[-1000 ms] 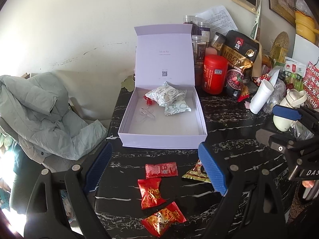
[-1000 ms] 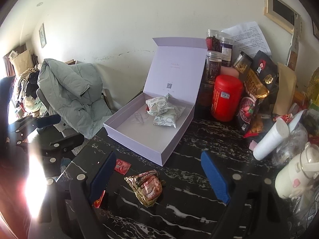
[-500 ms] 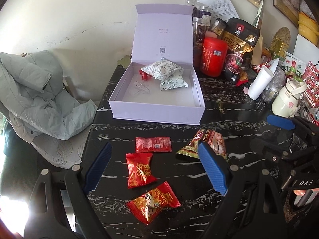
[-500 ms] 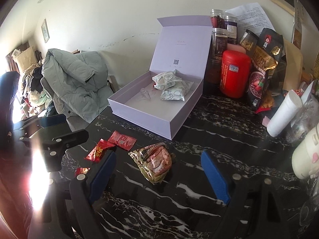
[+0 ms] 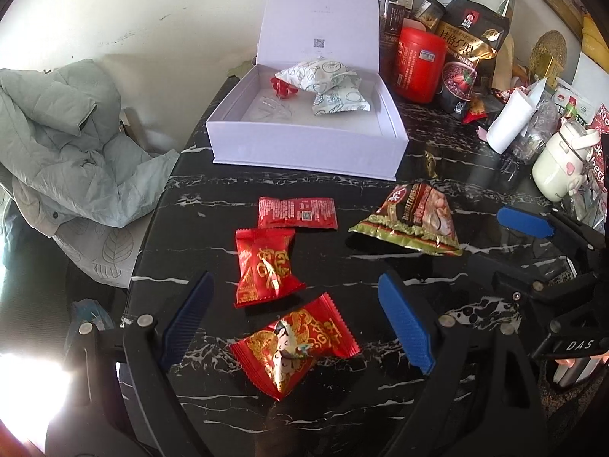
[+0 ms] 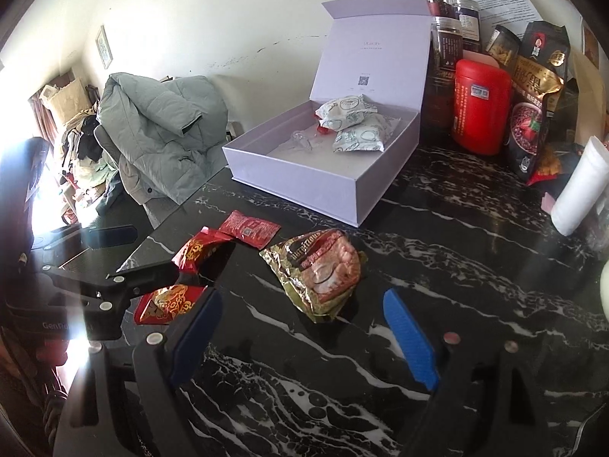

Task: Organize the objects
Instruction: 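Position the right tool around the gold Nutritious packet while the left tool nears a red candy packet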

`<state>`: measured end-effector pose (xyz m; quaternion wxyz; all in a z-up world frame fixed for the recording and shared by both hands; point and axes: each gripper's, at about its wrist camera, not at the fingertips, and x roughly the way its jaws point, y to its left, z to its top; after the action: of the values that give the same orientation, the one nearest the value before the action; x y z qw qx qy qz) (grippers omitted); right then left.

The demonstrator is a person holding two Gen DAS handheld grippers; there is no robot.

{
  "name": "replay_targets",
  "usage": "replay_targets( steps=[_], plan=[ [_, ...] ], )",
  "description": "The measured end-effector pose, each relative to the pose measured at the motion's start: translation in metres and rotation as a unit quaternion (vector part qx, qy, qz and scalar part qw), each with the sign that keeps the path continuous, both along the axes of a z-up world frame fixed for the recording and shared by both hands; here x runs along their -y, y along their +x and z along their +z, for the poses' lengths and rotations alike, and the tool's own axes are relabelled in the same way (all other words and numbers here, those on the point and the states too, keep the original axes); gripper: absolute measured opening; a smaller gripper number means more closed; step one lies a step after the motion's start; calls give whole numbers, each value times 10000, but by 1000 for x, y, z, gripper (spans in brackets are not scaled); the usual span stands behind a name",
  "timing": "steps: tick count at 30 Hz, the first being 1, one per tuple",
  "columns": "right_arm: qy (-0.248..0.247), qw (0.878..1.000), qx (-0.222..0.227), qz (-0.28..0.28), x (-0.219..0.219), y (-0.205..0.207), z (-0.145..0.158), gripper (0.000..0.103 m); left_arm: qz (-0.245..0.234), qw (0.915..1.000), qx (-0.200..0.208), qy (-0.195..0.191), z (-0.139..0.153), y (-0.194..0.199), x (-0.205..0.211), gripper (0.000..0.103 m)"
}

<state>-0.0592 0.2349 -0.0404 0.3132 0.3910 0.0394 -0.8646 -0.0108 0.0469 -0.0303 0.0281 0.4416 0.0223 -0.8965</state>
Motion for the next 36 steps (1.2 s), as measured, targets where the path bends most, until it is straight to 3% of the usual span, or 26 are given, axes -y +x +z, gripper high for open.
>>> replay_targets(
  steps=[9,27,36],
  plan=[
    [39,9998,179,53,13,-8,-19,91,242,9993,183,195,-23,-6,19,88],
    [498,9980,325,224,40,-49,-38,92,157,9973,654,284,-52,-48,31,87],
    [662,9968,299,347,51,-63,-47,92,184,9977,659,29,-58,-56,32,75]
  ],
)
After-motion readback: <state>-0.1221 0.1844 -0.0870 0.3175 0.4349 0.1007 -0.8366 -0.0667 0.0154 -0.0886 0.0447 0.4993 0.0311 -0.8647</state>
